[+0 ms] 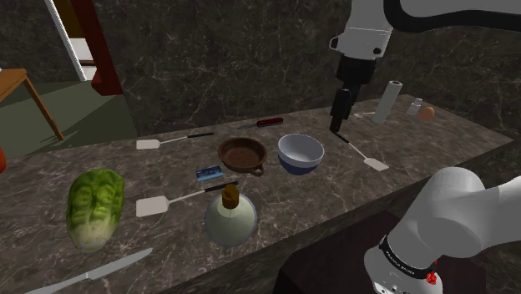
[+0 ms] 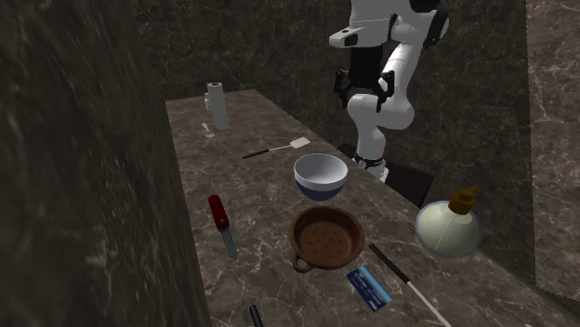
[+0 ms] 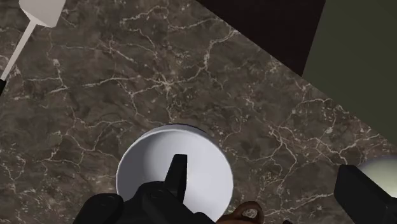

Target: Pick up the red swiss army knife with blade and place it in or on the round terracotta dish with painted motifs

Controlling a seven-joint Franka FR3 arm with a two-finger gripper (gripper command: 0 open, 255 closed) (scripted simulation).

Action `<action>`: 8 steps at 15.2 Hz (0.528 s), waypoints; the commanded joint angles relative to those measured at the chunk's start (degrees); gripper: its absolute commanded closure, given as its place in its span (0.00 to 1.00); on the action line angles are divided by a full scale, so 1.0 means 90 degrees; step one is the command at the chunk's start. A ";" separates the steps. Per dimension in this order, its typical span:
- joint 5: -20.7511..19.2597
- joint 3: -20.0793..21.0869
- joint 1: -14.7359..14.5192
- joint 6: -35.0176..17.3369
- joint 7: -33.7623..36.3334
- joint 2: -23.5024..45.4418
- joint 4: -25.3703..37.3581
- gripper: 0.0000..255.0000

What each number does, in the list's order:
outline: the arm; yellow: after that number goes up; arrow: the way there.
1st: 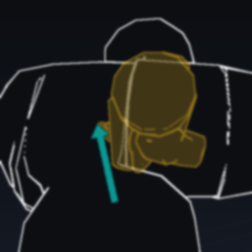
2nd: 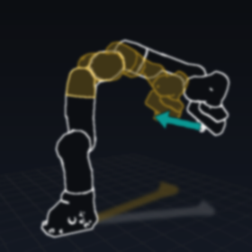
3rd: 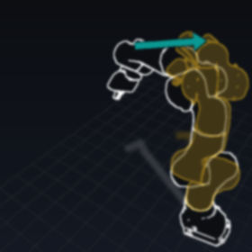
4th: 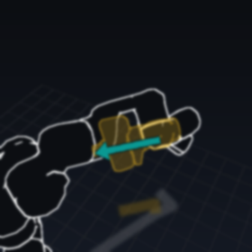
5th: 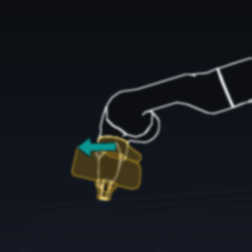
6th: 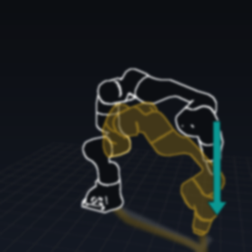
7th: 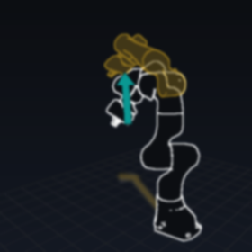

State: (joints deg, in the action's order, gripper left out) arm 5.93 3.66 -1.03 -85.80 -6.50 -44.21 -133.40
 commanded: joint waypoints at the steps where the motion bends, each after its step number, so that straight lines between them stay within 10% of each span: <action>1: 0.0000 0.0000 0.0000 0.0000 0.0000 0.0000 0.0000 0.00; 8: -0.0583 -0.0673 -0.0027 -0.1026 -0.1548 0.1120 0.0063 0.00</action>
State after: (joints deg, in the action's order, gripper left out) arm 1.28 -1.66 -1.16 -93.69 -18.44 -35.93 -133.37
